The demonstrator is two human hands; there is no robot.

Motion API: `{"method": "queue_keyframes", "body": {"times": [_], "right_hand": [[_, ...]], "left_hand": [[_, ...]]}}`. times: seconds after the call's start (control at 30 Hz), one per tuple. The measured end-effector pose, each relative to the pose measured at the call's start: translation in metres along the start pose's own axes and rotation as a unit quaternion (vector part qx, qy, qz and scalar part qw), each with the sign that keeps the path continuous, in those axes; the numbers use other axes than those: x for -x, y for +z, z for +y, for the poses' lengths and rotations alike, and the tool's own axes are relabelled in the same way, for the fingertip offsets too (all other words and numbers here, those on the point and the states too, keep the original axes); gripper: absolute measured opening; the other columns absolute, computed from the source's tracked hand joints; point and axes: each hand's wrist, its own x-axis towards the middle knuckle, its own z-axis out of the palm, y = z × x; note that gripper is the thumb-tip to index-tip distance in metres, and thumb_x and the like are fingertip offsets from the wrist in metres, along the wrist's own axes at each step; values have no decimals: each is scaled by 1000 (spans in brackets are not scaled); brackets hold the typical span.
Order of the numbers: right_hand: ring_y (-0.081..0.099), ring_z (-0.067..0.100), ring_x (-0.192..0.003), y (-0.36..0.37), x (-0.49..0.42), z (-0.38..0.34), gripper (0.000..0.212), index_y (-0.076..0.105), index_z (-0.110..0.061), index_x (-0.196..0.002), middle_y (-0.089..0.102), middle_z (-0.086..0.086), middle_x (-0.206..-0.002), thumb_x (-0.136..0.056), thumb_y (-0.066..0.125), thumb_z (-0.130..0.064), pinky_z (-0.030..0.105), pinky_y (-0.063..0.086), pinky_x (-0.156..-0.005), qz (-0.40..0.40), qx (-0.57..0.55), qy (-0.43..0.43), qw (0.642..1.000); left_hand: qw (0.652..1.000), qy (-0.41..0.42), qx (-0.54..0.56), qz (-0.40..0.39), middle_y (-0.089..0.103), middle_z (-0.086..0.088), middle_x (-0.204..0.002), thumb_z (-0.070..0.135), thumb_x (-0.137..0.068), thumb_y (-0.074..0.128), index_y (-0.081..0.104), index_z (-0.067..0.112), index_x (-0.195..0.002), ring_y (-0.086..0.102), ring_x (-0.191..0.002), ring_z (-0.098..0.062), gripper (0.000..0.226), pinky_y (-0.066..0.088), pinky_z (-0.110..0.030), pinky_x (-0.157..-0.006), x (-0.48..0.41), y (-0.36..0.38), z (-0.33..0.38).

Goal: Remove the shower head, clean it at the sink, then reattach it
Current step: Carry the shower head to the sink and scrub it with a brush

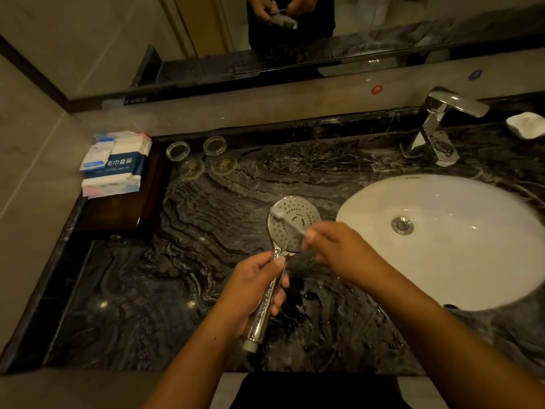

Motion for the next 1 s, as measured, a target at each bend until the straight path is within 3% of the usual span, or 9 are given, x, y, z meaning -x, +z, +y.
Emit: {"method": "queue_keyframes", "body": {"times": [0.07,0.1,0.23,0.4,0.53,0.7,0.87,0.9,1.0], "right_hand": [[50,2,-51,-5,-4,1,31,67,-17,-80,58,-9,-56,-102,47,-22,23,40,-54,96,-48,11,994],[48,2,-49,-7,-4,2,31,67,-17,-79,57,-11,-53,-102,47,-22,23,39,-52,75,-61,14,995],[48,-3,-46,-3,6,3,31,69,-19,-78,55,-14,-46,-103,50,-25,22,42,-55,-154,20,-4,988],[52,6,-53,7,5,10,29,69,-15,-83,61,3,-59,-103,51,-26,27,42,-56,-64,-88,-43,993],[42,-2,-42,-11,8,7,31,68,-13,-83,50,-13,-46,-105,48,-21,19,34,-50,-26,-129,-33,991],[42,-1,-38,-33,-3,12,31,66,-13,-80,50,-13,-43,-102,46,-20,21,30,-48,136,-90,12,987],[47,-4,-46,-25,14,4,29,70,-15,-82,53,-9,-58,-102,51,-24,18,38,-52,-91,9,-19,996],[49,-2,-49,-22,14,6,29,70,-17,-81,55,-8,-59,-102,51,-24,20,39,-54,-90,15,-28,995],[45,-3,-43,-21,7,11,31,67,-14,-77,52,-9,-52,-102,49,-22,24,36,-52,86,-72,-5,994]], "left_hand": [[1000,2,-3,1,58,-12,-71,20,-100,53,57,-6,-112,47,-41,-16,29,40,-22,-37,0,3,2],[1000,1,-3,2,58,-12,-71,20,-100,53,57,-6,-111,47,-40,-17,29,40,-22,-36,-1,3,3],[1000,0,-4,22,58,-14,-73,20,-99,53,56,-7,-103,47,-40,-17,28,39,-22,-37,0,5,6],[999,37,-3,-3,57,-11,-71,17,-101,50,58,-5,-99,47,-40,-16,24,40,-21,-35,-5,13,26],[999,27,-25,-12,57,-12,-71,17,-100,52,54,-11,-106,47,-39,-16,29,39,-21,-35,-7,15,30],[999,20,-31,-15,57,-13,-72,18,-100,52,54,-8,-105,46,-41,-18,27,39,-22,-36,-4,18,19],[1000,5,-11,-8,58,-12,-71,18,-100,52,57,-6,-107,47,-41,-17,25,39,-22,-36,-3,18,18],[1000,7,-14,-7,58,-11,-71,18,-100,52,57,-5,-106,47,-41,-16,24,39,-22,-36,-3,17,18],[999,10,-26,-20,58,-11,-70,19,-100,52,58,-3,-102,46,-40,-16,23,39,-22,-35,-4,17,19]]}}
